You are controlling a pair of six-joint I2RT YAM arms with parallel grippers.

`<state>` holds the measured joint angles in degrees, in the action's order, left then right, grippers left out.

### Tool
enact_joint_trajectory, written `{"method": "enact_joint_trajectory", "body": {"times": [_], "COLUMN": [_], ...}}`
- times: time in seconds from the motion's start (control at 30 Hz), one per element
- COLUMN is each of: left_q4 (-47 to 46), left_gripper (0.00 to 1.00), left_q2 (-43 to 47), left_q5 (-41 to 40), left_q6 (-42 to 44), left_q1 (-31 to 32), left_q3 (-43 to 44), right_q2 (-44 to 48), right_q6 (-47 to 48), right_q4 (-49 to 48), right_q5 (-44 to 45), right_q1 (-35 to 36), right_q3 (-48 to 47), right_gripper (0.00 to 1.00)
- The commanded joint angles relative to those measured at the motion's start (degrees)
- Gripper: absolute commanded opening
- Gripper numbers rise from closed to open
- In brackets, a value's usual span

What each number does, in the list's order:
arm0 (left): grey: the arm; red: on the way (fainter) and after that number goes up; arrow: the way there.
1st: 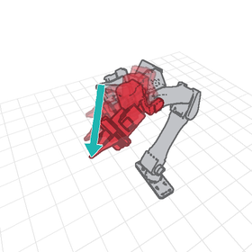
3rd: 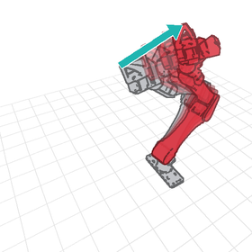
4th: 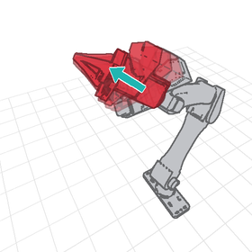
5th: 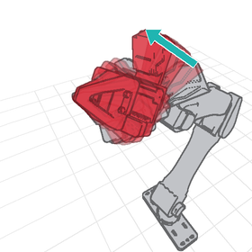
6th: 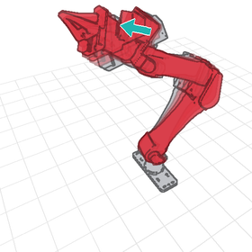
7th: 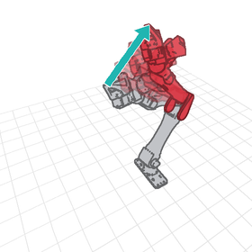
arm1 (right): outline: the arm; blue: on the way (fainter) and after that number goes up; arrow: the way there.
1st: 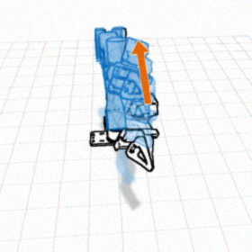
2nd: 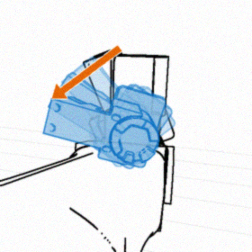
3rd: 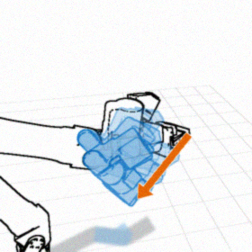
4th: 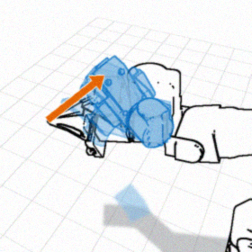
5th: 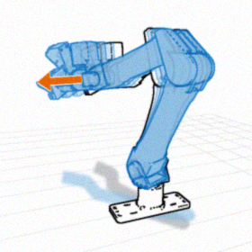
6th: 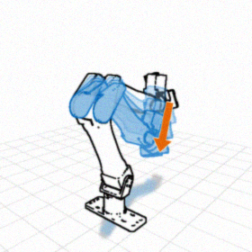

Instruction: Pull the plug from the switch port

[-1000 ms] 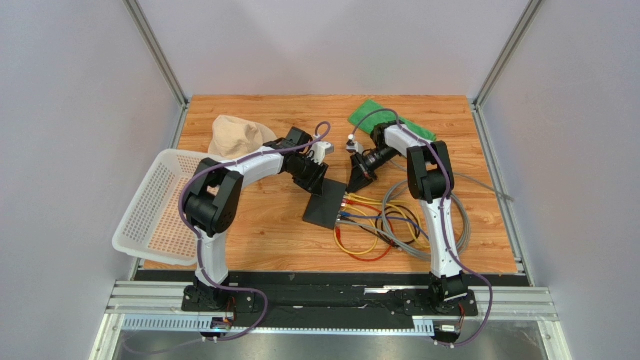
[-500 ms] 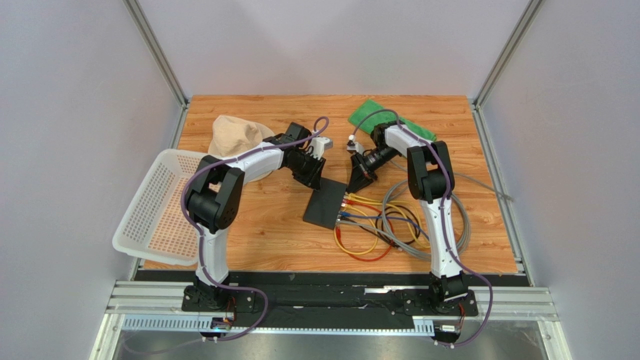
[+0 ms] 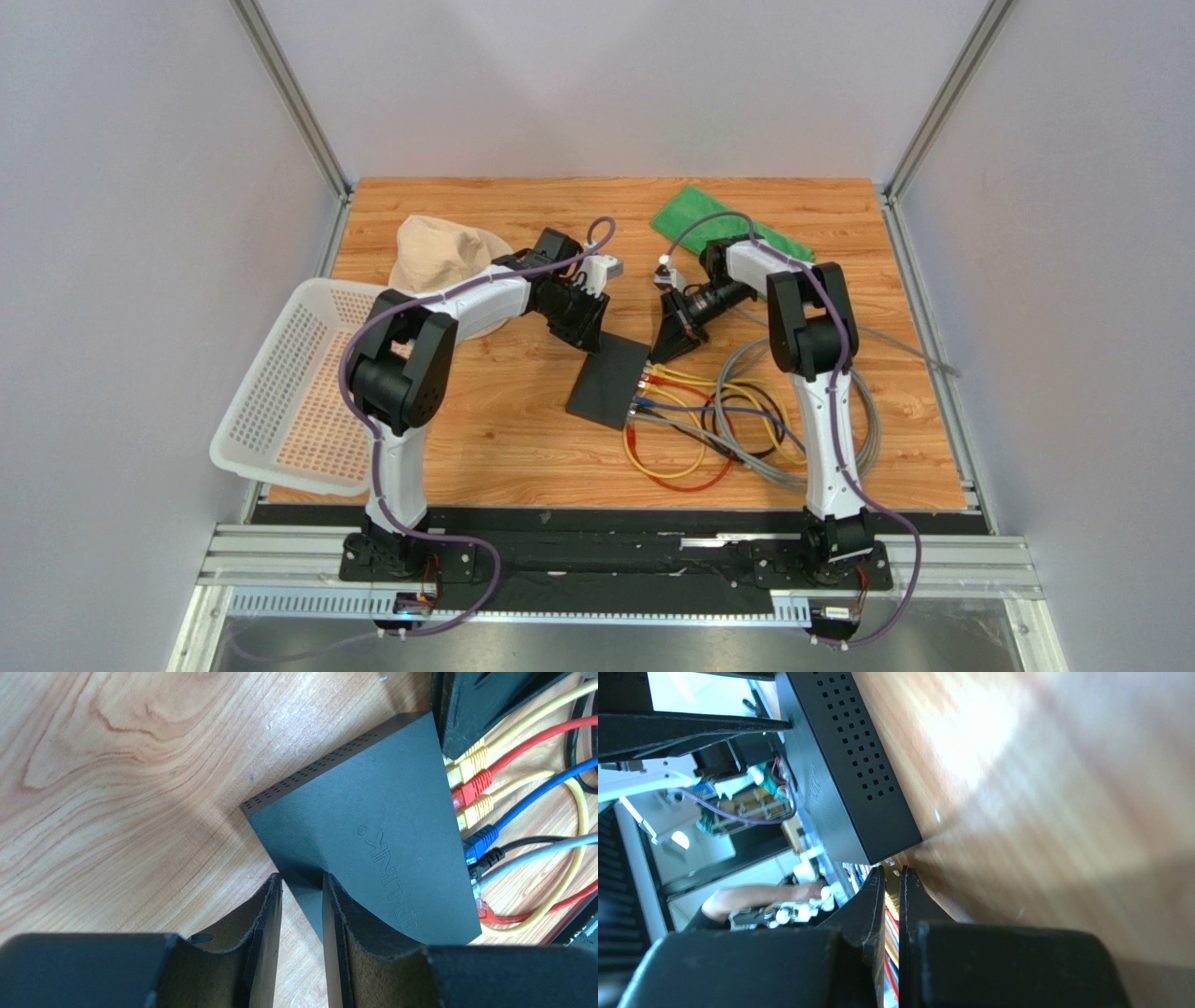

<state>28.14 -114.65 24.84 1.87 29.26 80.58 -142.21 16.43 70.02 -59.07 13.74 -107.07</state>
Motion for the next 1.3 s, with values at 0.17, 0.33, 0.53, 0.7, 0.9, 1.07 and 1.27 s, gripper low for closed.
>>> {"method": "enact_joint_trajectory", "body": {"times": [0.17,0.33,0.53,0.7,0.9,1.07,1.27], "left_q4": [-2.04,-2.30,-3.44,-3.97,-4.50,-4.41,-4.32], "left_gripper": [0.34,0.34,0.34,0.33,0.33,0.35,0.36], "left_q2": [-3.74,-3.65,-3.47,-3.47,-3.56,-3.56,-3.65], "left_q5": [-3.57,-3.83,-4.54,-4.63,-4.98,-3.40,-2.96], "left_q6": [3.32,3.49,3.76,3.93,4.02,4.55,4.90], "left_q1": [1.51,1.68,2.21,2.47,2.65,2.74,2.82], "left_q3": [-1.30,-1.39,-1.82,-1.74,-1.83,-1.74,-1.56], "right_q2": [0.66,-10.27,-3.53,3.78,-2.88,-2.99,-2.10], "right_q6": [-3.87,8.97,7.84,-0.95,4.22,5.81,7.57], "right_q4": [-7.25,13.56,4.72,-9.01,1.59,2.67,2.76], "right_q5": [5.72,3.87,4.92,10.54,6.43,4.93,1.33], "right_q1": [0.32,-0.02,-0.03,-0.20,-0.11,-0.20,-0.11], "right_q3": [3.74,-11.85,-1.67,8.10,-0.40,0.89,3.71], "right_gripper": [0.00,0.00,0.00,0.00,0.00,0.26,0.38]}}
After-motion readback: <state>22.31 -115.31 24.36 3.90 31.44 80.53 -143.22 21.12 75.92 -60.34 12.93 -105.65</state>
